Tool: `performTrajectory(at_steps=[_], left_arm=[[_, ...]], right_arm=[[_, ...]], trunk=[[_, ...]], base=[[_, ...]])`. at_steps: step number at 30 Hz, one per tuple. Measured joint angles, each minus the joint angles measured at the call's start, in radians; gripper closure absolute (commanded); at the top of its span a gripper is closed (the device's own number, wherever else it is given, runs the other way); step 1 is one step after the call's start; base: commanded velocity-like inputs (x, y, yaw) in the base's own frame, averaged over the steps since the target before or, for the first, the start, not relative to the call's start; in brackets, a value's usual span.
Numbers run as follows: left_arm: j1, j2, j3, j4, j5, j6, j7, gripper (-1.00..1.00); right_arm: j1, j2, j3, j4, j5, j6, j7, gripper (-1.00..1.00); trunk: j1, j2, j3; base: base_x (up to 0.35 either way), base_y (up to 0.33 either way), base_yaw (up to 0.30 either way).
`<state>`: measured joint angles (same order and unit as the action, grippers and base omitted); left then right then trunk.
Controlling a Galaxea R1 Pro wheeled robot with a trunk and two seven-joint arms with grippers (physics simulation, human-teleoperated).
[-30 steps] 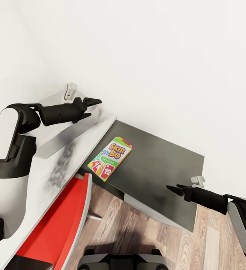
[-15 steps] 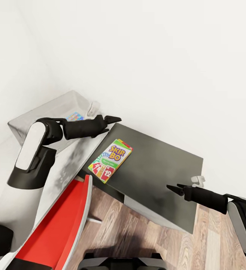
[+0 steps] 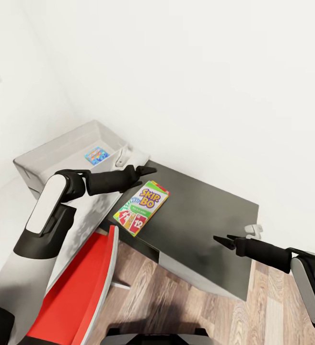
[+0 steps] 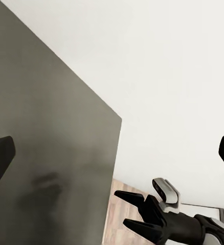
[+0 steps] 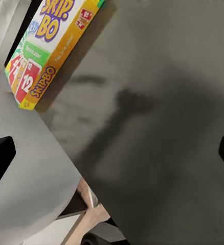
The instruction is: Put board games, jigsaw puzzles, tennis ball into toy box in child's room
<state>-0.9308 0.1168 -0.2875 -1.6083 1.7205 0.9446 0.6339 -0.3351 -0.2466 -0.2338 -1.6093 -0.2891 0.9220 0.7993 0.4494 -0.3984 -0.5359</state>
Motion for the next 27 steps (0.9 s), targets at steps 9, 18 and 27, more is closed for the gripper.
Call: performTrajectory(at_steps=[9, 18, 27], left_arm=[[0.002, -0.013, 0.001, 0.0, 0.0, 0.002, 0.0, -1.0], [0.028, -0.017, 0.002, 0.0, 0.0, 0.003, -0.005, -1.0], [0.135, -0.013, 0.009, 0.0, -0.001, -0.001, -0.016, -1.0]], right_arm=[[0.0, -0.001, 0.0, 0.0, 0.0, 0.0, 0.0, -1.0], [-0.001, -0.003, -0.001, -0.001, 0.0, -0.001, 0.0, -1.0], [0.0, 0.0, -0.002, -0.001, 0.0, -0.011, 0.001, -1.0]], trunk=[[0.0, 0.0, 0.015], [0.0, 0.0, 0.03], [0.0, 0.0, 0.044]], base=[[0.0, 0.0, -0.055], [0.0, 0.0, -0.069], [0.0, 0.0, -0.073]])
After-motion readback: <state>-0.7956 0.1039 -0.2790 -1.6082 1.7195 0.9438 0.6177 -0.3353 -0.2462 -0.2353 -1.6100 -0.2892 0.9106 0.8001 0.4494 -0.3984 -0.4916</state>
